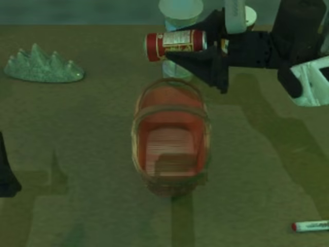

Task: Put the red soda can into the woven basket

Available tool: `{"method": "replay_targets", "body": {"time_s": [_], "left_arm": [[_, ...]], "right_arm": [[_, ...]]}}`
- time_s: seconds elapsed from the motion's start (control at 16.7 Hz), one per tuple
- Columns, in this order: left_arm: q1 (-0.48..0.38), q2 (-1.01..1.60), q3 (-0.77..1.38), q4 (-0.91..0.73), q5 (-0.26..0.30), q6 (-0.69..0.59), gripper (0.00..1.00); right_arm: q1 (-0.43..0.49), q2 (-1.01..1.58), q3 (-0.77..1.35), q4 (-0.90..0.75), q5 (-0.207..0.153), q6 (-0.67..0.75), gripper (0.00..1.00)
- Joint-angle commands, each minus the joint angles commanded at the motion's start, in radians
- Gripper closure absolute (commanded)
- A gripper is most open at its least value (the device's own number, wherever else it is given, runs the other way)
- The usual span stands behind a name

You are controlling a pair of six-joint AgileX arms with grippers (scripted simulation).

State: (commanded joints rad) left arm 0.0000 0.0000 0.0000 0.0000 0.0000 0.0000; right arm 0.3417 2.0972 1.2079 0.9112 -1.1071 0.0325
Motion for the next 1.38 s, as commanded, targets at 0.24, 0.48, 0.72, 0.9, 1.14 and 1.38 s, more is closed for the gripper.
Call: {"method": "replay_targets", "body": {"time_s": [0.24,0.48,0.72,0.9,1.14,1.38], "left_arm": [[0.000,0.000,0.000,0.000,0.000,0.000,0.00],[0.000,0.000,0.000,0.000,0.000,0.000,0.00],[0.000,0.000,0.000,0.000,0.000,0.000,0.00],[0.000,0.000,0.000,0.000,0.000,0.000,0.00],[0.000,0.000,0.000,0.000,0.000,0.000,0.00],[0.000,0.000,0.000,0.000,0.000,0.000,0.00]], "right_arm": [[0.003,0.127,-0.037,0.174,0.004,-0.002,1.00],[0.005,0.192,-0.061,0.253,0.007,-0.004,1.00],[0.005,0.192,-0.061,0.253,0.007,-0.004,0.92],[0.005,0.192,-0.061,0.253,0.007,-0.004,0.70],[0.005,0.192,-0.061,0.253,0.007,-0.004,0.40],[0.005,0.192,-0.061,0.253,0.007,-0.004,0.10]]}}
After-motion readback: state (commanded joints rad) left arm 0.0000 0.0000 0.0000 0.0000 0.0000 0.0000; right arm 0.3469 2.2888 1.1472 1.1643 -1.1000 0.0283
